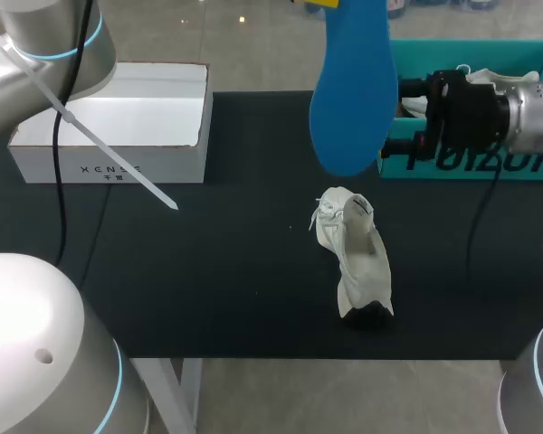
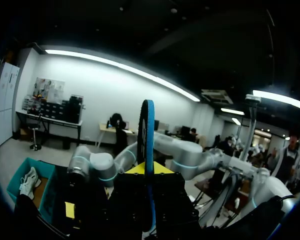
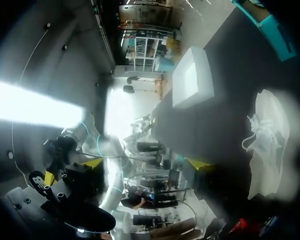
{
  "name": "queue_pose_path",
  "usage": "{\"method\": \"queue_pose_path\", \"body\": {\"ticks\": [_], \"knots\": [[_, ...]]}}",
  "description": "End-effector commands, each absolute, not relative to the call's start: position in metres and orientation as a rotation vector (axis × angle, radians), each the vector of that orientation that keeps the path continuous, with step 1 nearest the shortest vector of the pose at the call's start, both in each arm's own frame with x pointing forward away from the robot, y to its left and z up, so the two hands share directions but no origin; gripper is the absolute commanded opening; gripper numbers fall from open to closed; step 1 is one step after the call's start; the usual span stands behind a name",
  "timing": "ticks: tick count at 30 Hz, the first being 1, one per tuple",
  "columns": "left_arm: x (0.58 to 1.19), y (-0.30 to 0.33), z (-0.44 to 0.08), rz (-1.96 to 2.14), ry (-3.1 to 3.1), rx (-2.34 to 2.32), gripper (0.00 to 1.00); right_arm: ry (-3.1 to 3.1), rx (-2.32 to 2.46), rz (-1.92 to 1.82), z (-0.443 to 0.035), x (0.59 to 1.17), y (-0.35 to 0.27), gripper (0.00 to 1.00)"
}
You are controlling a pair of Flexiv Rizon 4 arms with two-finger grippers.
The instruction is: Take the shoe out of the shoebox, open the shoe tongue, remove and reinsert the insole, then place the shoe into the shoebox
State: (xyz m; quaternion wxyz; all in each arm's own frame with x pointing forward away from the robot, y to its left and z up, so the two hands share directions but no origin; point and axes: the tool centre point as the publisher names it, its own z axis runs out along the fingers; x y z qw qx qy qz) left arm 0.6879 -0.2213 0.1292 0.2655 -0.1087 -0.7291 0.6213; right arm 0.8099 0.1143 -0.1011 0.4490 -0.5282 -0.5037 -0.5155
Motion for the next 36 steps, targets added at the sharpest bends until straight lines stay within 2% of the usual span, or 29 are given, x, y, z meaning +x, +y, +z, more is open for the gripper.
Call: {"method": "queue_pose_path", "body": {"ticks": [1, 36], "knots": [[0.6869, -0.2209, 0.1291, 1.678, -1.972, -0.291, 0.00, -1.260, -1.303, -1.259, -0.0942, 0.8290, 0.1176, 1.00], [0.6869, -0.2209, 0.1291, 1.678, -1.972, -0.291, 0.00, -1.270, -1.325, -1.272, -0.0936, 0.8365, 0.1145, 1.00]]}}
